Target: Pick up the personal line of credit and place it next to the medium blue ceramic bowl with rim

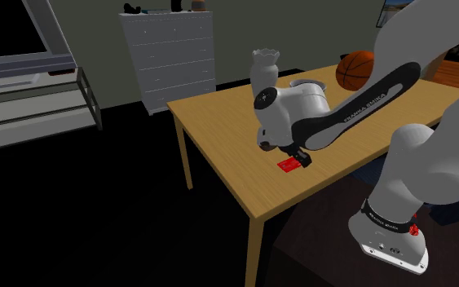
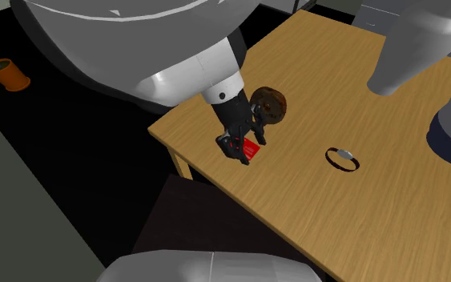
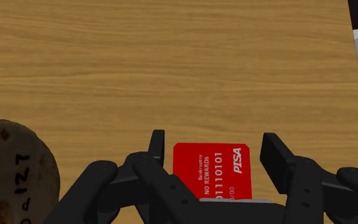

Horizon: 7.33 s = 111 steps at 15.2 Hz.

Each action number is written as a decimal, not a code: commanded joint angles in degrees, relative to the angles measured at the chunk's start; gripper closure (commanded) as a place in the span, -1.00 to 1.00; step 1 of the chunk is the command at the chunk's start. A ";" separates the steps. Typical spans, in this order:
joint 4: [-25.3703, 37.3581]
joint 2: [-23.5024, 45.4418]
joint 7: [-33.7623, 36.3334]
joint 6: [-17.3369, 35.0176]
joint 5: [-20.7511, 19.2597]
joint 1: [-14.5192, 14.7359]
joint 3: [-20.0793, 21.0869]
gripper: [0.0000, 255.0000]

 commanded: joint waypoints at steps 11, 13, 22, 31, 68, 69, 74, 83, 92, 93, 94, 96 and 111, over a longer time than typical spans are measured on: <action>3.41 -5.16 -3.62 -8.06 1.63 0.45 0.08 1.00; 4.26 -6.08 -4.32 -9.70 1.88 0.53 0.12 1.00; 8.70 -9.36 -7.24 -16.85 2.67 0.75 0.32 1.00; 14.03 -11.32 -9.94 -23.61 3.00 0.78 0.58 1.00; 53.68 27.58 -42.50 -6.10 -6.73 -15.68 -22.75 1.00; 53.11 27.72 -42.17 -5.48 -6.78 -15.71 -22.76 1.00; 50.48 28.57 -40.54 -2.39 -7.07 -15.90 -22.83 1.00; 46.56 30.79 -37.67 3.08 -7.61 -16.28 -22.96 1.00; 43.64 33.86 -34.86 8.42 -8.18 -16.71 -23.07 1.00; 43.37 34.25 -34.55 9.01 -8.25 -16.76 -23.07 1.00; 43.12 34.65 -34.24 9.59 -8.31 -16.81 -23.08 1.00; 42.65 35.48 -33.62 10.75 -8.45 -16.91 -23.10 1.00; 42.02 36.86 -32.65 12.55 -8.66 -17.07 -23.11 -1.00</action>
